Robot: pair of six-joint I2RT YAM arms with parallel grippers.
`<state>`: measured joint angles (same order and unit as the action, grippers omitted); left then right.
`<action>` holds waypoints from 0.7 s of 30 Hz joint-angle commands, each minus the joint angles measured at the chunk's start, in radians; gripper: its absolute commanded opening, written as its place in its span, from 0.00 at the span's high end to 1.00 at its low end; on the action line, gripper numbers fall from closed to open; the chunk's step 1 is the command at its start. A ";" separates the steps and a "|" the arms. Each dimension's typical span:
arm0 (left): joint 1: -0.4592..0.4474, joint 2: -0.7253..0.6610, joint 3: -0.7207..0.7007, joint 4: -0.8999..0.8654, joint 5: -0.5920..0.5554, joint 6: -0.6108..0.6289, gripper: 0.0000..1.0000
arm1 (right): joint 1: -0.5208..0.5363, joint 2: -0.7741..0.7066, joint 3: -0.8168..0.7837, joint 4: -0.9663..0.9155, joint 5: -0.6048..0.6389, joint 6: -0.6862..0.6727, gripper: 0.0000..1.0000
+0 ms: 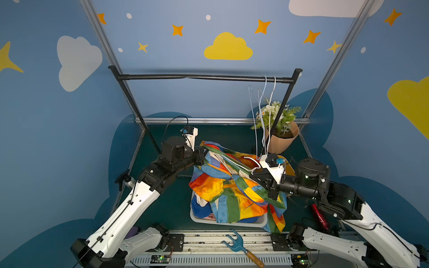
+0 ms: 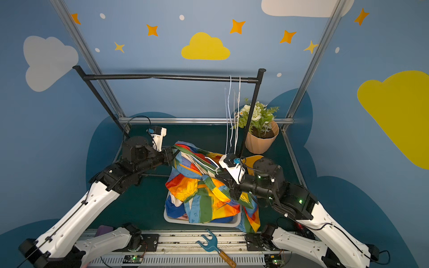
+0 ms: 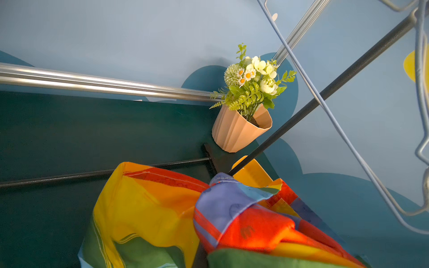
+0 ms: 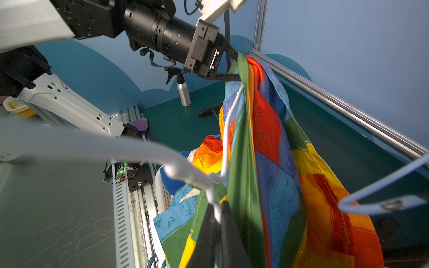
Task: Remove the clothespins securing jackets to the hanger
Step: Remove the jacket from the hanger.
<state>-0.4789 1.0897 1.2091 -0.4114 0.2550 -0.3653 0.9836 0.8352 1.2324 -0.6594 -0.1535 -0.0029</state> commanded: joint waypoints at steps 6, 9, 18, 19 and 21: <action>0.193 0.105 0.131 -0.100 0.015 -0.049 0.96 | 0.009 -0.063 -0.028 -0.093 -0.069 0.001 1.00; 0.236 0.140 0.142 -0.112 0.083 -0.075 0.96 | 0.008 -0.085 -0.037 -0.082 -0.063 0.003 1.00; 0.196 0.154 0.041 0.035 0.243 -0.187 0.96 | 0.010 -0.038 -0.007 0.053 -0.096 0.012 1.00; 0.195 0.141 0.018 0.057 0.243 -0.206 0.96 | 0.009 -0.030 0.000 0.068 -0.105 0.012 1.00; 0.182 0.108 -0.010 0.069 0.229 -0.224 0.96 | 0.009 -0.017 0.013 0.098 -0.078 0.015 1.00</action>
<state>-0.3099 1.2335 1.2243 -0.4374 0.5888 -0.5232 0.9836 0.8268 1.1969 -0.6014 -0.1917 -0.0029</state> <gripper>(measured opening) 0.050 0.053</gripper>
